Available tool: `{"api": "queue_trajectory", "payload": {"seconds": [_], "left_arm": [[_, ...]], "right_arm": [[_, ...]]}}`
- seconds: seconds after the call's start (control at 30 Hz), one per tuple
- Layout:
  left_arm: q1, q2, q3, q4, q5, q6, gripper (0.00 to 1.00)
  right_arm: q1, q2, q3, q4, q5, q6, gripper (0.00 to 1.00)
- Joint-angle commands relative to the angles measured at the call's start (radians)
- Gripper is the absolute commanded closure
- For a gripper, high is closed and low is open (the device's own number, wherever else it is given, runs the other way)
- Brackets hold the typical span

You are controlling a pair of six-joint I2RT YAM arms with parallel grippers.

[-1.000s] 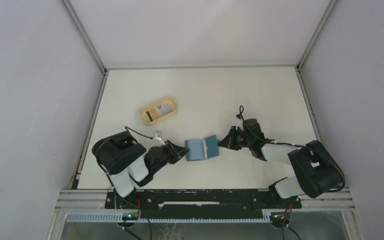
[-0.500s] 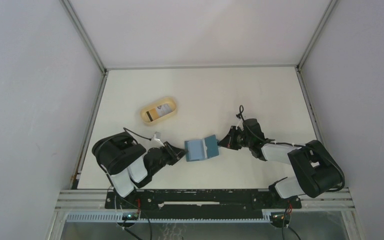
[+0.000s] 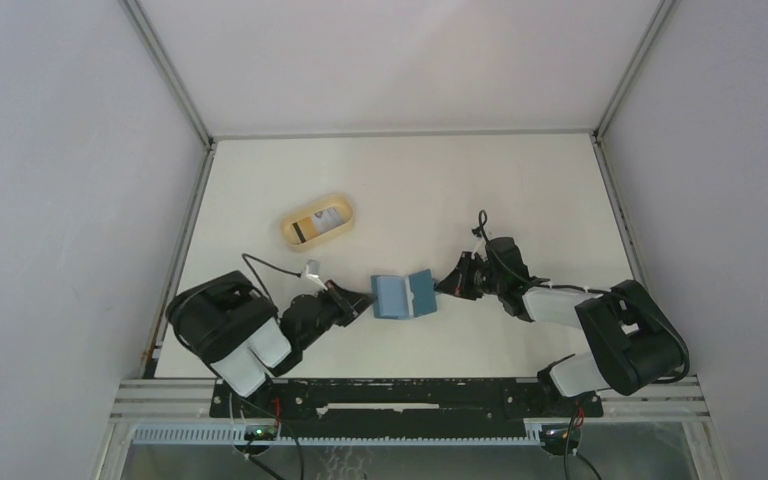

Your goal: Take the credit cards out of the card holder

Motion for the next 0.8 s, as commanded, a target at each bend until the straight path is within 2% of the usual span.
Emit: {"api": "queue_trajectory", "payload": {"seconds": [0.0, 0.07, 0.13, 0.17, 0.23, 0.27, 0.33, 0.47, 0.6, 0.77], "left_arm": [[-0.003, -0.12, -0.005, -0.032, 0.002, 0.029, 1.0], [-0.007, -0.184, 0.001, -0.112, -0.008, 0.045, 1.0], [-0.017, -0.262, 0.015, -0.234, -0.027, 0.071, 1.0], [-0.023, -0.308, 0.027, -0.302, -0.042, 0.088, 1.0], [-0.038, -0.401, 0.068, -0.48, -0.076, 0.129, 1.0], [-0.046, -0.444, 0.088, -0.563, -0.093, 0.151, 1.0], [-0.053, -0.52, 0.112, -0.684, -0.126, 0.179, 1.0], [-0.054, -0.614, 0.125, -0.796, -0.156, 0.205, 1.0], [-0.054, -0.64, 0.108, -0.809, -0.159, 0.2, 1.0], [-0.061, -0.644, 0.064, -0.783, -0.178, 0.175, 1.0]], "right_arm": [[-0.013, -0.033, -0.005, 0.052, -0.028, -0.004, 0.93], [0.006, -0.062, 0.022, 0.031, -0.048, -0.055, 0.72], [0.064, -0.121, 0.079, -0.102, 0.035, -0.138, 0.55], [0.104, -0.166, 0.093, -0.156, 0.104, -0.175, 0.44], [0.179, -0.257, 0.108, -0.217, 0.242, -0.222, 0.07], [0.21, -0.297, 0.116, -0.235, 0.292, -0.236, 0.01], [0.26, -0.352, 0.133, -0.257, 0.339, -0.25, 0.0], [0.381, -0.352, 0.189, -0.267, 0.422, -0.258, 0.0], [0.494, -0.211, 0.287, -0.282, 0.523, -0.234, 0.0], [0.541, -0.015, 0.397, -0.295, 0.574, -0.167, 0.0]]}}
